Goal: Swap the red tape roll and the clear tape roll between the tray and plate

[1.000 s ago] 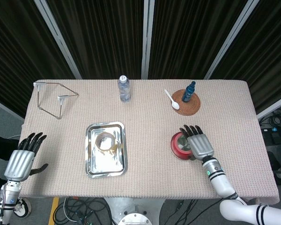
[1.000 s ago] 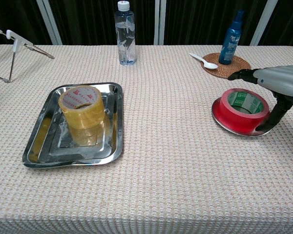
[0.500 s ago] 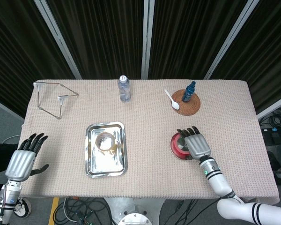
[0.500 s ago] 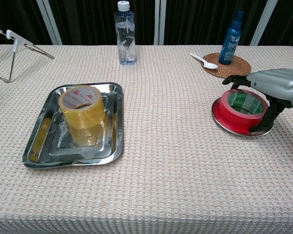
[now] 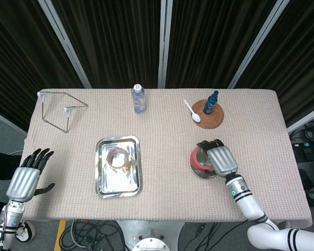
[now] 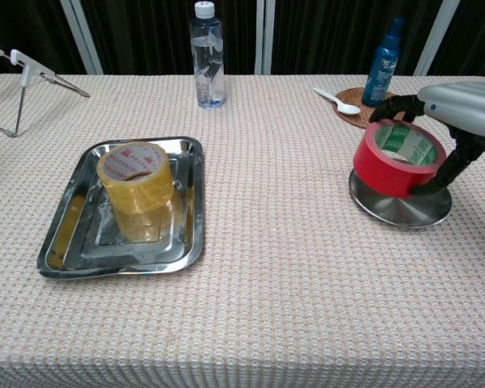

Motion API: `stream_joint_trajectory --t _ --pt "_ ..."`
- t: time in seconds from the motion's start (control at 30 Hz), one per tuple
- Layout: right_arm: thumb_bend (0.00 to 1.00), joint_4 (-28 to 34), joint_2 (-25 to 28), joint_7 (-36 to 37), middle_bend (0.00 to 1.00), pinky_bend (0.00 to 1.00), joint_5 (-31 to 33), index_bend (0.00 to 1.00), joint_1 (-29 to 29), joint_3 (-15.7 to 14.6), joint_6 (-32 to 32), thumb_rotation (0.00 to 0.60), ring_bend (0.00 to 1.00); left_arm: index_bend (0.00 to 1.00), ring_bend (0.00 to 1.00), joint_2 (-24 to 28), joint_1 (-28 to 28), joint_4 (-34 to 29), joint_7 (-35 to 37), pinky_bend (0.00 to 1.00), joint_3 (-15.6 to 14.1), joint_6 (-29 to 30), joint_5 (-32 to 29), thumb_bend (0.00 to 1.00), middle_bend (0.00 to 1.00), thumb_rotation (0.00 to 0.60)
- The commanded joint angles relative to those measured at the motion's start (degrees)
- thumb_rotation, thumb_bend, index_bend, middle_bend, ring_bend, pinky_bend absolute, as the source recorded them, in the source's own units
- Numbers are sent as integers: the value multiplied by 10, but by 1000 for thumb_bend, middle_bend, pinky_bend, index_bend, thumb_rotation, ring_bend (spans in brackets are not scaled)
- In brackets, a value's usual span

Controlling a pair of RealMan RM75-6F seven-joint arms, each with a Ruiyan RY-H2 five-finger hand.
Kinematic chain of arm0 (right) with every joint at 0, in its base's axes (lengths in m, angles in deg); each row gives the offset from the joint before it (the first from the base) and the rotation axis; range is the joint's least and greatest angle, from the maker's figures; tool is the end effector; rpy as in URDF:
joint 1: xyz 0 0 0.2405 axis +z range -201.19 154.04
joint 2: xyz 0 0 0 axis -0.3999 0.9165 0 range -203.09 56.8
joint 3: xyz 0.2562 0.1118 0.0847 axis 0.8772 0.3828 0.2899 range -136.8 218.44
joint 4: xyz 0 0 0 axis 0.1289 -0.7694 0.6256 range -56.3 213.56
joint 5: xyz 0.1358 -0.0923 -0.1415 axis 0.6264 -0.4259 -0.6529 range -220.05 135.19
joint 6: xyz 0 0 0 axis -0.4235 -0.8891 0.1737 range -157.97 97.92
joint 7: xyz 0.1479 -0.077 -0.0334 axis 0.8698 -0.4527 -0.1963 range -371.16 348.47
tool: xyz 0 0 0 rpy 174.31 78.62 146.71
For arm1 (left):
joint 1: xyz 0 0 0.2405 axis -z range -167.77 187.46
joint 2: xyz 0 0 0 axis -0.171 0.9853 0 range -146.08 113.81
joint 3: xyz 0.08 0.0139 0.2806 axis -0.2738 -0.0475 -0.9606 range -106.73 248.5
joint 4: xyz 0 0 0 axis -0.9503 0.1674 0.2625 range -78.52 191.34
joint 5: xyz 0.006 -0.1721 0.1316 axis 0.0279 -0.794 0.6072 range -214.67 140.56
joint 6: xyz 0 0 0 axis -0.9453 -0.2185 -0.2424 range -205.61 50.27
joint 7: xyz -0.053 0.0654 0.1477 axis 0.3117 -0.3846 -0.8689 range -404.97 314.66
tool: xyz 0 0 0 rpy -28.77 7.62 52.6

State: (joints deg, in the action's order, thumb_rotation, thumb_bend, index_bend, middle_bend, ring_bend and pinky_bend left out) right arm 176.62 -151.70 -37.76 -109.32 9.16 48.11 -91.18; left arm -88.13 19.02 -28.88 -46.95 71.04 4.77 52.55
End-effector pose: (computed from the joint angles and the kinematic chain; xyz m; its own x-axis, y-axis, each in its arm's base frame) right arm -0.2073 -0.3407 0.0232 0.5033 -0.2288 0.8333 -0.8467 -0.3234 0.4225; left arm -0.3393 0.2262 0.1111 0.4261 0.0619 0.9026 0.8988 -0.1422 -0.4146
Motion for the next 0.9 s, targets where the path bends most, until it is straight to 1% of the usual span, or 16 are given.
stream_joint_trajectory --t 0.03,0.17,0.33,0.5,0.77,0.83,0.9 --pt "176 17 9 4 333 170 -18 343 14 12 2 600 244 99 3 0 0 -1 0 162 1 1 1 109 66 600" --pt "176 21 -8 -16 333 170 -15 343 46 23 31 600 244 99 3 0 -2 -1 0 162 0 4 0 109 66 600" --pt "177 10 -53 -40 333 170 5 343 86 25 71 600 244 99 3 -1 -5 4 5 162 -1 4 -4 109 66 600" --pt "176 -1 -95 -58 333 170 18 344 108 16 84 600 244 99 3 -3 -8 10 9 162 -2 5 -5 110 66 600" --pt "152 -23 -135 -82 330 167 46 345 134 11 97 600 243 99 3 -4 -9 13 14 162 -3 7 -5 110 66 600" --pt "134 -25 -139 -89 311 150 59 318 141 9 103 600 228 99 2 -4 -10 14 15 162 -3 8 -4 110 66 600" --pt "99 -26 -139 -100 251 110 79 209 148 6 110 600 155 99 3 -4 -10 15 16 162 -3 8 -4 109 66 600"
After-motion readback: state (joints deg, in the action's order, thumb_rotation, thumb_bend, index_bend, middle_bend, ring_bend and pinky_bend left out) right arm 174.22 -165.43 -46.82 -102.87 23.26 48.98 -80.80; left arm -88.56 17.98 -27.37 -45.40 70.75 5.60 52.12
